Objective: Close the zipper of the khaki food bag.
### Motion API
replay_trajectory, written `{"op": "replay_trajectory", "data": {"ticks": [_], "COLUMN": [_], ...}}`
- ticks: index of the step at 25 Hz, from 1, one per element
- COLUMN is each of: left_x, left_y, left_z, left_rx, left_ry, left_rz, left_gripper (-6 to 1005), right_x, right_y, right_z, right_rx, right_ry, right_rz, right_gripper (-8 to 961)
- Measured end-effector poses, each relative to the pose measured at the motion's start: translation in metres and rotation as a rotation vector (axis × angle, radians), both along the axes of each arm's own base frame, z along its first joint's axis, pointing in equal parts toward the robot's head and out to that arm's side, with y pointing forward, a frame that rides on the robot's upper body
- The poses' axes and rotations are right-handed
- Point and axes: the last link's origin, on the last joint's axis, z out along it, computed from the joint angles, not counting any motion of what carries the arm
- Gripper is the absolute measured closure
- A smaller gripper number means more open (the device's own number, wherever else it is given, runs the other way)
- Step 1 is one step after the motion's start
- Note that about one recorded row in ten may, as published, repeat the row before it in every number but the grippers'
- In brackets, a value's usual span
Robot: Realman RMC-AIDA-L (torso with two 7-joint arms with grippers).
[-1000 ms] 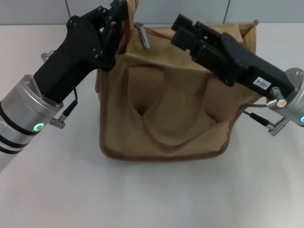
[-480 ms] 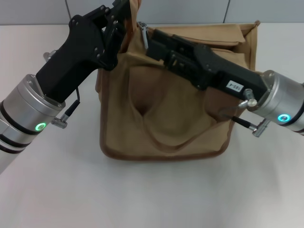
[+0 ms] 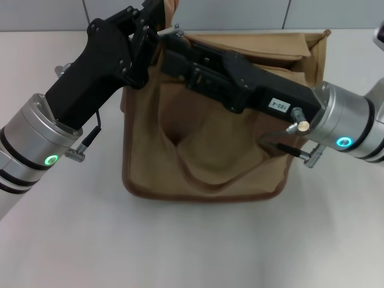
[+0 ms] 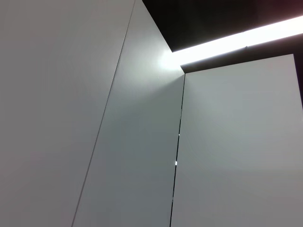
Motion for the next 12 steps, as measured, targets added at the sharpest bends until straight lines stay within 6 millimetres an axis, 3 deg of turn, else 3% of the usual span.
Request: {"op": "replay_trajectory", "data": {"ticks": [3,12], "left_x": [0.000,-0.002], "left_y": [0.000,-0.001], "left_z": [0.000,0.001], "left_rx": [0.000,0.004], "left_ry": [-0.001,-0.004], "left_rz": [0.001,0.010], "left_gripper": [912,910], "right_x": [-0.005,0.020], "right_y": [-0.005,-0.019], "right_z": [0.003,0.017], "right_rx": [-0.022,0.010], "right_ry": [0.028,0.068], "right_rz": [0.045,0.012], "right_gripper": [470,471]}}
